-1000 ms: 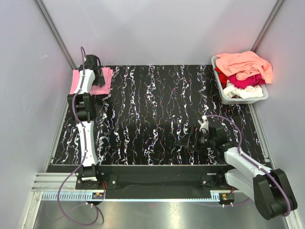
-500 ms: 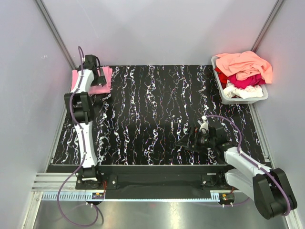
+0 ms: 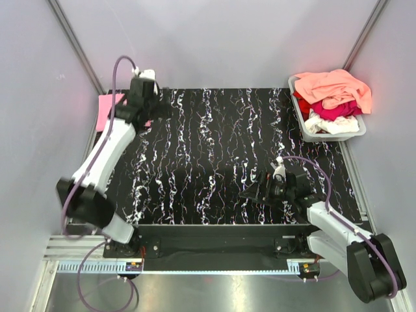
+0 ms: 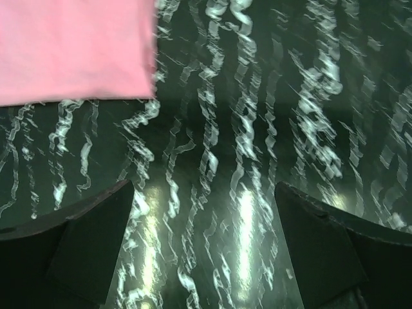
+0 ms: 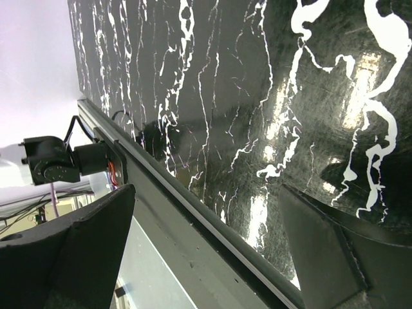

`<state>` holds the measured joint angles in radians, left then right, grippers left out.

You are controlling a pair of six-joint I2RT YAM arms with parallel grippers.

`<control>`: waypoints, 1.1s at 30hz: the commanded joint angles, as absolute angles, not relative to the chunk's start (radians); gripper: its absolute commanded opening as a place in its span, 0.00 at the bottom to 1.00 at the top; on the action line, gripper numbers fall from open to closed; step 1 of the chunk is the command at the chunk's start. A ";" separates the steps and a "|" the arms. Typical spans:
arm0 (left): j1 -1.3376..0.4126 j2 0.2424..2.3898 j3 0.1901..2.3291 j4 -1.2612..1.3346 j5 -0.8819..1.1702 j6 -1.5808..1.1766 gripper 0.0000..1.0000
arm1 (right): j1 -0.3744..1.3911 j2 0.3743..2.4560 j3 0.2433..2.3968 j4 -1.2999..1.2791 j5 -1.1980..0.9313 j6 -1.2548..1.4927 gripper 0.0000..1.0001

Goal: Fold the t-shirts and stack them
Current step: Reset both grippers

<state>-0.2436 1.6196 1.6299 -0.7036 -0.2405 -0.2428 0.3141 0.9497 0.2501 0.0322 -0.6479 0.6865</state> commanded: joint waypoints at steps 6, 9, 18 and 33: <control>-0.301 0.958 1.087 -0.676 -0.078 -0.259 0.99 | 0.325 0.922 0.253 0.044 -0.640 0.690 1.00; -0.301 0.753 0.920 -0.666 -0.035 -0.270 0.99 | 0.328 0.945 0.258 0.052 -0.644 0.687 1.00; -0.318 0.621 0.868 -0.699 -0.060 -0.276 0.99 | 0.330 0.956 0.270 0.011 -0.594 0.699 1.00; -0.318 0.563 0.853 -0.667 0.011 -0.281 0.99 | 0.331 0.943 0.511 -0.278 -0.511 0.663 1.00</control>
<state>-0.3145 0.5808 0.8570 -0.7254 -0.0177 -0.2707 0.3229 0.9249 0.3946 -0.2386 -0.5560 0.6991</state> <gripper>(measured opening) 0.987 0.994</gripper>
